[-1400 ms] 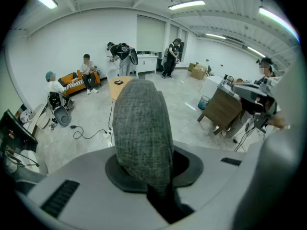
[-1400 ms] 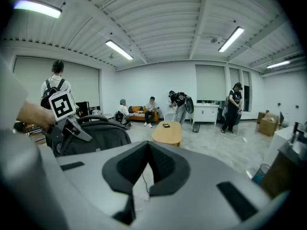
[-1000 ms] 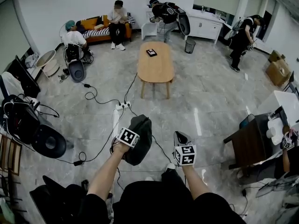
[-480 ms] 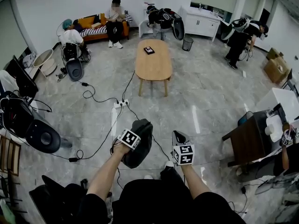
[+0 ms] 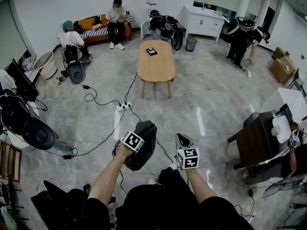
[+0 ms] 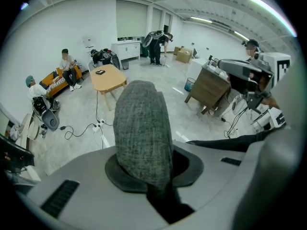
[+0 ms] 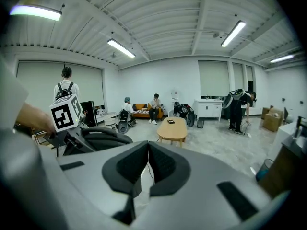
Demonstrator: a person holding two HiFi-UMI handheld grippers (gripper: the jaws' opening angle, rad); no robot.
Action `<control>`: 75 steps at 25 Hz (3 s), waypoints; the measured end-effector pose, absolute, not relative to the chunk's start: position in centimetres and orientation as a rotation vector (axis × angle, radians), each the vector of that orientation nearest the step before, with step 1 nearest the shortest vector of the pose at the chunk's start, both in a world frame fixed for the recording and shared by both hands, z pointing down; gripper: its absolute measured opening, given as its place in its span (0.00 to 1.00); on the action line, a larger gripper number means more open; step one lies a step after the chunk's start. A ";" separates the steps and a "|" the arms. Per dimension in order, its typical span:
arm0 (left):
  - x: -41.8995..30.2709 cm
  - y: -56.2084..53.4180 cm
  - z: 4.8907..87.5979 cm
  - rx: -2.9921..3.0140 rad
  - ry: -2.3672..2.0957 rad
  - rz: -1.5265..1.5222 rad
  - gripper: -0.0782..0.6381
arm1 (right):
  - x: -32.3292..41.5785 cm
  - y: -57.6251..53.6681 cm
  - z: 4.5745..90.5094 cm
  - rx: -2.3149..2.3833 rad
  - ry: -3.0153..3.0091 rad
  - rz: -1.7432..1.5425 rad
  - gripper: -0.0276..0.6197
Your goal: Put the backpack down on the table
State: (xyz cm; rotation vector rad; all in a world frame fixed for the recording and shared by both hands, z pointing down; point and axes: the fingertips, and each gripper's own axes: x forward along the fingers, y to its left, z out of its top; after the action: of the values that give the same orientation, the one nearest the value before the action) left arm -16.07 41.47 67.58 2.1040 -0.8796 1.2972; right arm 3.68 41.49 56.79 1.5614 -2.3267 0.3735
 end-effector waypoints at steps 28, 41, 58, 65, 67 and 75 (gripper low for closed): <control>-12.4 36.7 73.5 2.082 -0.723 1.411 0.22 | 6.1 36.1 59.8 1.559 -2.300 0.514 0.06; -9.8 25.9 74.0 2.082 -0.715 1.388 0.22 | 6.0 22.3 60.7 1.478 -2.339 0.600 0.06; -7.0 12.9 72.3 2.087 -0.814 1.422 0.23 | 10.8 8.7 60.6 1.446 -2.401 0.615 0.06; -7.5 9.2 69.5 2.111 -0.932 1.356 0.23 | 10.3 6.7 60.0 1.422 -2.421 0.631 0.06; -7.8 8.5 69.4 2.100 -0.948 1.341 0.23 | 10.3 6.3 59.8 1.428 -2.425 0.634 0.06; -7.9 7.1 69.9 2.098 -0.963 1.297 0.23 | 11.3 5.1 61.1 1.470 -2.389 0.680 0.06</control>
State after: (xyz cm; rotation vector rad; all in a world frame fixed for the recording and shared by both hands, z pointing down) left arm -7.89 7.11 69.90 2.0979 -0.9631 1.2972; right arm 11.30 5.13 61.07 1.4696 -2.3893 0.6804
